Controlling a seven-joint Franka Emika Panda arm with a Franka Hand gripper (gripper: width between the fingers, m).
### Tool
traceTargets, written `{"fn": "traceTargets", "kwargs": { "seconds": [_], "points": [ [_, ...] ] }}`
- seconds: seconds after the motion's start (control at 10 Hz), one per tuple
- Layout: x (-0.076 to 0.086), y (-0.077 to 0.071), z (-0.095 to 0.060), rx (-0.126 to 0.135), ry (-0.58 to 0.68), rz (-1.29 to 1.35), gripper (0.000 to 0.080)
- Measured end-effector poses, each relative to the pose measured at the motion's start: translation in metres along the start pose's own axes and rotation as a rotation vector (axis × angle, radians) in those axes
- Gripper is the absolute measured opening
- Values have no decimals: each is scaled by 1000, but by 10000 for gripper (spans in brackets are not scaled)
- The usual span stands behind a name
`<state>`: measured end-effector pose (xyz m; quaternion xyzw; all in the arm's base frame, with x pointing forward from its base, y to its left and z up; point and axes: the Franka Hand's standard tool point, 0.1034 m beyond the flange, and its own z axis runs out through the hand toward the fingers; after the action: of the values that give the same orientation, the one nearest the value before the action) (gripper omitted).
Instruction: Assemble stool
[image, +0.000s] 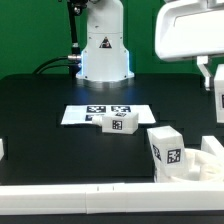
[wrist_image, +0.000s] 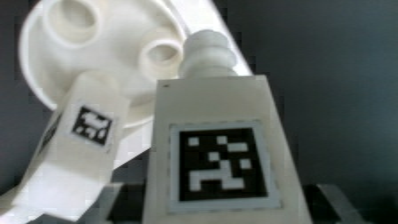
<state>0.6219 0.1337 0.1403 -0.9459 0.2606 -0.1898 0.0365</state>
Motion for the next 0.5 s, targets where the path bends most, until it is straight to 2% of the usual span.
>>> {"fn": "traceTargets", "kwargs": {
  "seconds": [0.2, 0.3, 0.5],
  "points": [
    [16, 6, 11, -11, 30, -132, 334],
    [21, 6, 12, -14, 36, -154, 334],
    [18, 5, 13, -12, 31, -152, 334]
  ]
}}
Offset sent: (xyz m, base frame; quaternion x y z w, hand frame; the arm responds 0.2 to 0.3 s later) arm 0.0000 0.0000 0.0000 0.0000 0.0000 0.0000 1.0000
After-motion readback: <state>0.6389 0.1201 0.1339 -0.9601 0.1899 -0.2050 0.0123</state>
